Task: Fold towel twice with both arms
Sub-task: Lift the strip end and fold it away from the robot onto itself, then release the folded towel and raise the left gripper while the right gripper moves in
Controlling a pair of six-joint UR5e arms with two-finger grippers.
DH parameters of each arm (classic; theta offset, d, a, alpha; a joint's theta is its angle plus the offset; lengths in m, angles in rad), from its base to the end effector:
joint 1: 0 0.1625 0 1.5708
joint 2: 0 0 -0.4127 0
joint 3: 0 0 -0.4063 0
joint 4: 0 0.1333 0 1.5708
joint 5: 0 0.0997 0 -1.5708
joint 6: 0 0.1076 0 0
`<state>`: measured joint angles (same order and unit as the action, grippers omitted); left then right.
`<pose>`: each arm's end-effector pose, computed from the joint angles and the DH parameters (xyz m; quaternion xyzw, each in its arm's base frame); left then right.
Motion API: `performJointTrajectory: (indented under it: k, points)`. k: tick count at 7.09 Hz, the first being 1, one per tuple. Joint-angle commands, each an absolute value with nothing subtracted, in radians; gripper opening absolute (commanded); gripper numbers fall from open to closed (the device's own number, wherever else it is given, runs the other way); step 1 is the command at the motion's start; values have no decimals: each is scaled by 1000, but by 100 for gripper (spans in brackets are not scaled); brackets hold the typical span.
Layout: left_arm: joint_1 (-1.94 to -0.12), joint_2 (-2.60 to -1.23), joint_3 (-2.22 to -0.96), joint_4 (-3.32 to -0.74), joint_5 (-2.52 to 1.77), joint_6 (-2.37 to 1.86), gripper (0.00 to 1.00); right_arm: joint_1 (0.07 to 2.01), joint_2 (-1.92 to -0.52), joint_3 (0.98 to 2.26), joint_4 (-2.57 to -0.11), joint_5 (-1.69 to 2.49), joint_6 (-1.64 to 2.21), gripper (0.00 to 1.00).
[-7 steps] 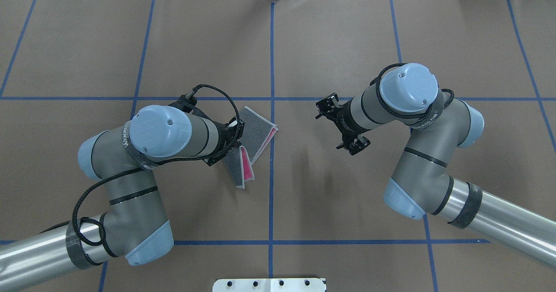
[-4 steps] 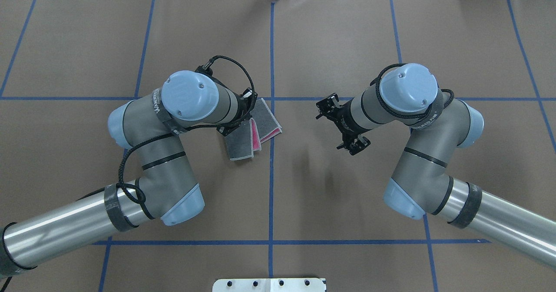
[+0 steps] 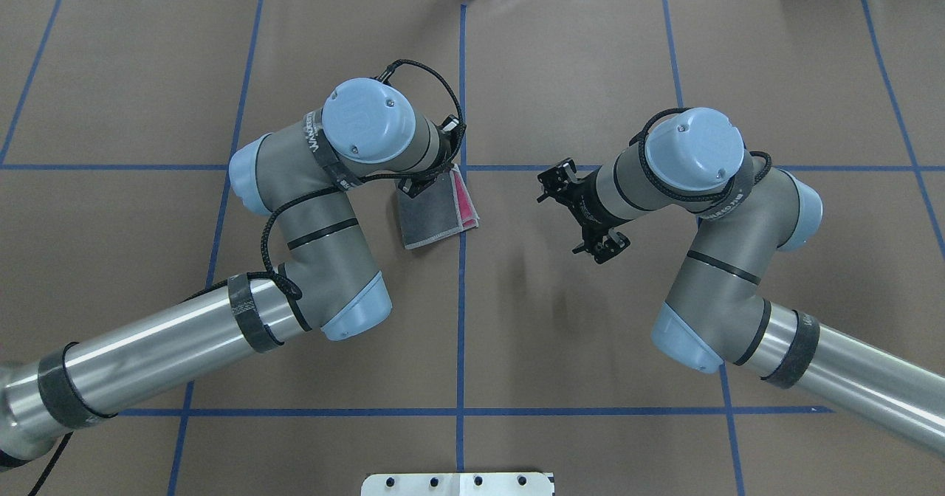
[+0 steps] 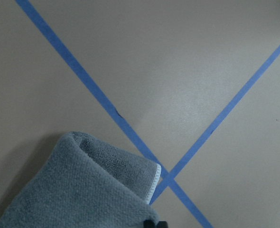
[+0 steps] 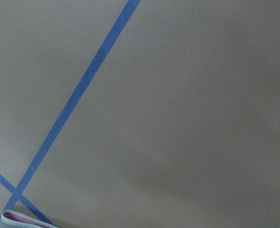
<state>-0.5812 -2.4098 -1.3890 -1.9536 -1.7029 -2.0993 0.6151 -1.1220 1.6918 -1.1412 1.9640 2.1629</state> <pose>0.5791 -0.5230 0.1581 -0.0442 0.4971 -0.4283 0.7533 -0.4848 -0.4553 0.2850 -0.1660 -0.4719 0.4116 0.7618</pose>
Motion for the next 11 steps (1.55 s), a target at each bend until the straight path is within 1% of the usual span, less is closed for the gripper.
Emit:
performJointTrajectory:
  k: [1,4,5,6,7,9,11]
  points:
    - [-603,-2430,-1301,-2018,-1703,-2095,0,615,-1121,1693,-1141,1963,2163,100]
    - [-611,-2448,-1264,-2037,-1701,-2094,0,615,-1121,1695,-1143,1963,2163,100]
    - [-611,-2477,-1194,-2096,-1700,-2094,2,614,-1124,1694,-1143,1962,2163,100]
    - [-611,-2509,-1128,-2136,-1697,-2092,76,611,-1126,1694,-1143,1957,2163,100]
    - [-611,-2517,-1120,-2138,-1697,-2092,100,598,-1126,1694,-1143,1933,2163,100]
    - [-635,-2525,-1140,-2138,-1709,-2091,100,600,-1124,1690,-1144,1928,2163,100]
    - [-669,-2487,-1246,-2123,-1869,-2089,100,591,-1095,1686,-1155,1887,2166,100]
